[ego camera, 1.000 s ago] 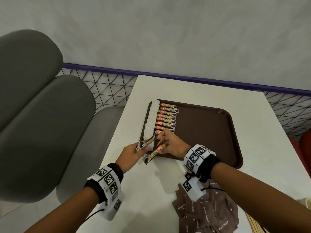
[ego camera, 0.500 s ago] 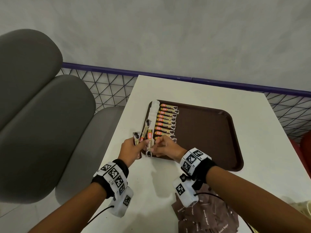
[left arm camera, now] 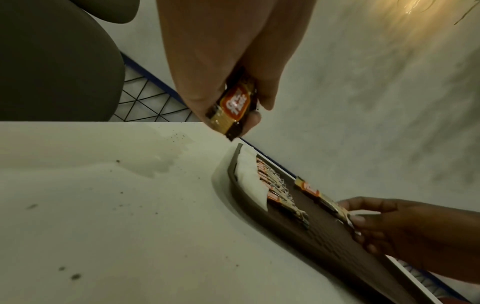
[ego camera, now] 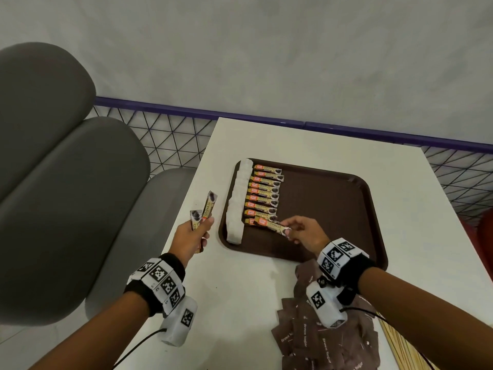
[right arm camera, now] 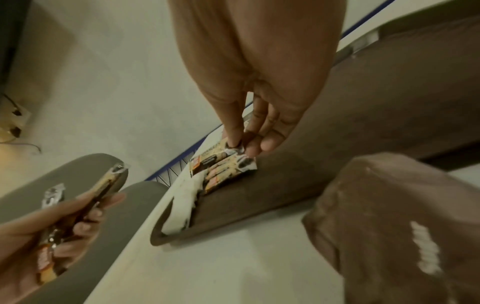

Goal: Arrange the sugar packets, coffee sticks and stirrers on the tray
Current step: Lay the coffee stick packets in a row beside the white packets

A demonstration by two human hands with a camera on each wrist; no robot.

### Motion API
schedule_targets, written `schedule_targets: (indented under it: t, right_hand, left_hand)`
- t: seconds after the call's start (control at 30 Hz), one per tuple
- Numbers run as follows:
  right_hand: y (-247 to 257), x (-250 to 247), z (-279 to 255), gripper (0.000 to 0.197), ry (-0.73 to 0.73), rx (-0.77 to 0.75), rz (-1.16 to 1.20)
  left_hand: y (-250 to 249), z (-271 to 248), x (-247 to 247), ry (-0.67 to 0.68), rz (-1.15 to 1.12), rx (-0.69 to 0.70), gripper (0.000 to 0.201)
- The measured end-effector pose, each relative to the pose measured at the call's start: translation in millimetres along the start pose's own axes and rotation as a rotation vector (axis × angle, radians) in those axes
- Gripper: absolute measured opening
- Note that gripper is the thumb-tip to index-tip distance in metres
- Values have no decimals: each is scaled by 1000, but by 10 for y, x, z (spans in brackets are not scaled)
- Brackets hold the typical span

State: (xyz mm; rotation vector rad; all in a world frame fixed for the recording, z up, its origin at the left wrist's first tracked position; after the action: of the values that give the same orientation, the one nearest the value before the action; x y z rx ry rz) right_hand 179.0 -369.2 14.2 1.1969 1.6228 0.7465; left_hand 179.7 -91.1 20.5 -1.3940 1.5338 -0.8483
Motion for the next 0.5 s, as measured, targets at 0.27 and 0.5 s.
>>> schedule_targets:
  t: [0.27,0.5]
  right_hand:
    - [-105,179,61,20,11,69,-138]
    - [-48,297,149,22,-113,80,-140]
  left_hand:
    - [86,5,-117,-49,127,27,27]
    - [127,-11,-165,-33,145,3,32]
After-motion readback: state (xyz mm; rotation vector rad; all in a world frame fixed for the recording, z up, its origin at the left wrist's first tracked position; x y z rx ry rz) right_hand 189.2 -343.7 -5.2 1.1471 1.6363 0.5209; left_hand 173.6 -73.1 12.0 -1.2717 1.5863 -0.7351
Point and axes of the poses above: each hand's wrist, its own z-axis towards the middle knuckle, its own x-axis out of the palm, y = z × x, the point moved 1 cm from there along z, towards the middle knuckle, and after that the axes turned 6 degrees about z, right-handed, at the moved point
